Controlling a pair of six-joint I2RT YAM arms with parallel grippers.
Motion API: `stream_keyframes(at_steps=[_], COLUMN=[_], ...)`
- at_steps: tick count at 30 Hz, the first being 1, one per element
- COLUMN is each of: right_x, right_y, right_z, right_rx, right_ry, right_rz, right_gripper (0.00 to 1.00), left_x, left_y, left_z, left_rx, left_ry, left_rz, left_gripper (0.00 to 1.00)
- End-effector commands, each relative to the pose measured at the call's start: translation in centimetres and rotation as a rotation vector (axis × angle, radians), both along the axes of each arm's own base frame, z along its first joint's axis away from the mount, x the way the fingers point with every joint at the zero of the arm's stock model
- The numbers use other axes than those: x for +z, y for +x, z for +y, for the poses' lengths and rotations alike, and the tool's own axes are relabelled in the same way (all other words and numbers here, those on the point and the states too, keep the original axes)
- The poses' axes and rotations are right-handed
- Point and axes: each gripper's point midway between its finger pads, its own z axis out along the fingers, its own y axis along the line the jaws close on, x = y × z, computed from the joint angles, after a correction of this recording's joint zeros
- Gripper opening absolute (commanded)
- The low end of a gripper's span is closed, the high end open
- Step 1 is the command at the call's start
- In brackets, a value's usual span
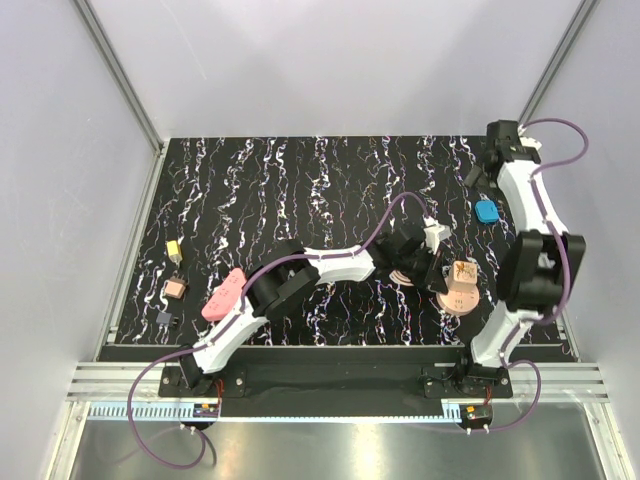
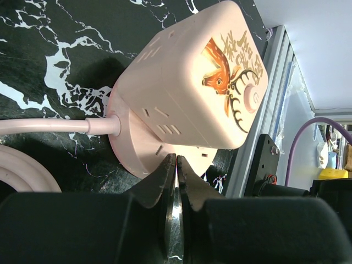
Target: Pull the plug off the socket
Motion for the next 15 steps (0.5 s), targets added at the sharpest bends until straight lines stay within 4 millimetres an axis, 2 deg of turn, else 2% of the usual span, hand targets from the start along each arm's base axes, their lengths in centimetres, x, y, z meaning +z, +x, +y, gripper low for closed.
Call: stream_keyframes(at_steps=[1,4,7,9,13,15], right_x=[1.2,1.2,2.6,3.5,5.4,5.7], right_y=[-3.6,-6.3,-8.7,-9.5,-11.8,-12.5], right_z=[2.3,3.0,3.2,3.5,5.4,6.2], right_rx=[0.048,0.08,0.08,0.087,0.124,0.144], right_ry=[0.088,0.108,0.108,0.116,0.193,0.23], right_rz=[-0.008,0.017,-0.004,-0.027,-0.091,-0.11], right_gripper=[1.0,1.0,1.0,1.0,1.0,1.0], left_x=[-4.2,-4.4,-4.3,-4.3,-4.3,-4.3], left_y=[-1.5,-1.5,-1.5,-1.4,-1.4,-1.4], left_z=[2.9,2.9,2.8,2.8,2.9,3.1], left_rx=[-0.011,-0.009,-0.015,-0.012,-0.013,-0.013], left_ry=[0.155,0.16,0.159,0.159,0.167,0.172], left_rz=[0.051,0.054,0.059,0.061,0.076,0.08], left_gripper=[0.13,0.13,0.14,0.14,0.16,0.16])
